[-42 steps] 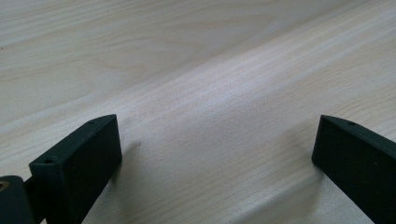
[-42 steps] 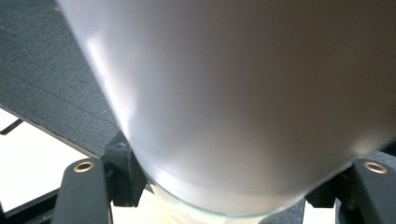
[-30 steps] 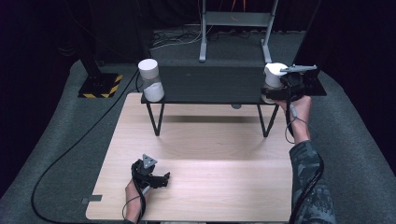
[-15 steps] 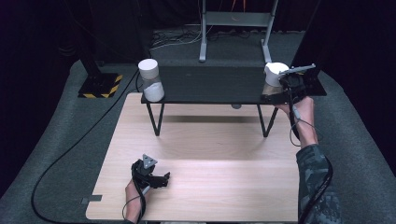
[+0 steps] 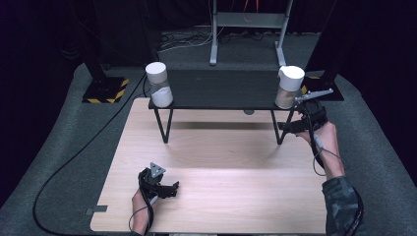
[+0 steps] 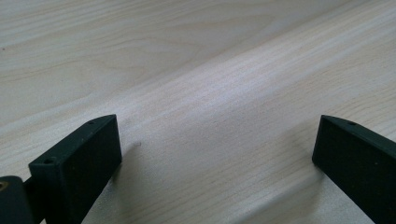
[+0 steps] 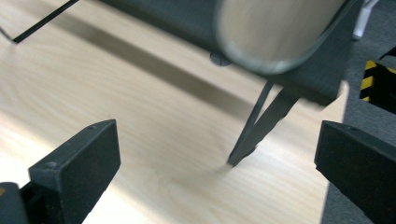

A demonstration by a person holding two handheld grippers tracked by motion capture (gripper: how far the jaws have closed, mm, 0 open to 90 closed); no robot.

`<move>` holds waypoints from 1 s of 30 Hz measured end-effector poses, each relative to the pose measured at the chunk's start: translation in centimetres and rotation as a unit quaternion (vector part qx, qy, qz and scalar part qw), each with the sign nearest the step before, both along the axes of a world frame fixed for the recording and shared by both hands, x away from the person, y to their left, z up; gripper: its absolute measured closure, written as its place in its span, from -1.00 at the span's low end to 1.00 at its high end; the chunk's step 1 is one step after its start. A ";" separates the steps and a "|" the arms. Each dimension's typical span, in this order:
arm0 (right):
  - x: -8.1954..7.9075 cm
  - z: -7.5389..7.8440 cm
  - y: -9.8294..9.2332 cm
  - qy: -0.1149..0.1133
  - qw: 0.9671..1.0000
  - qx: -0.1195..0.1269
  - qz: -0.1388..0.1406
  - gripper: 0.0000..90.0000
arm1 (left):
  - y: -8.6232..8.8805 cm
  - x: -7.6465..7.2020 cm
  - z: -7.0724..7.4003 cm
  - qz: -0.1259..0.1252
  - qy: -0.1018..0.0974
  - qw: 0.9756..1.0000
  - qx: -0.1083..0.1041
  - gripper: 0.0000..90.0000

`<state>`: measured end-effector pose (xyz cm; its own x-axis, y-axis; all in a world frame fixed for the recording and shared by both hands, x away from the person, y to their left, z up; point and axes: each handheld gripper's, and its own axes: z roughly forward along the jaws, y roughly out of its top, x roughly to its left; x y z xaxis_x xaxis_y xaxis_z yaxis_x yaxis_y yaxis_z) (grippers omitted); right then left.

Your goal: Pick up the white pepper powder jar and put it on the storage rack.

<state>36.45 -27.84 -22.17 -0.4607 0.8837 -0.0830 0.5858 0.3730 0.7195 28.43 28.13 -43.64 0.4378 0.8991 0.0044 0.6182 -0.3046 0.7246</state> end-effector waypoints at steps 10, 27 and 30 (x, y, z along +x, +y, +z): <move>-4.5 -8.3 0.2 -0.008 1.000 0.017 0.015 -1.00 | 0.0 0.0 0.0 0.001 -0.001 1.000 0.001 -0.98; -9.9 -20.1 -0.3 0.003 0.999 0.045 -0.016 -1.00 | -0.1 -0.1 0.0 0.001 -0.002 1.000 0.002 -0.98; -9.9 -20.6 -0.2 0.007 0.999 0.043 -0.015 -1.00 | -0.1 -0.1 0.0 0.001 -0.002 1.000 0.002 -0.98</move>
<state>26.55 -28.03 -42.73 -0.4341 0.9009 0.0009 0.6066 0.2915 0.7396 28.34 28.01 -43.66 0.4362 0.8998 0.0109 0.6153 -0.3071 0.7260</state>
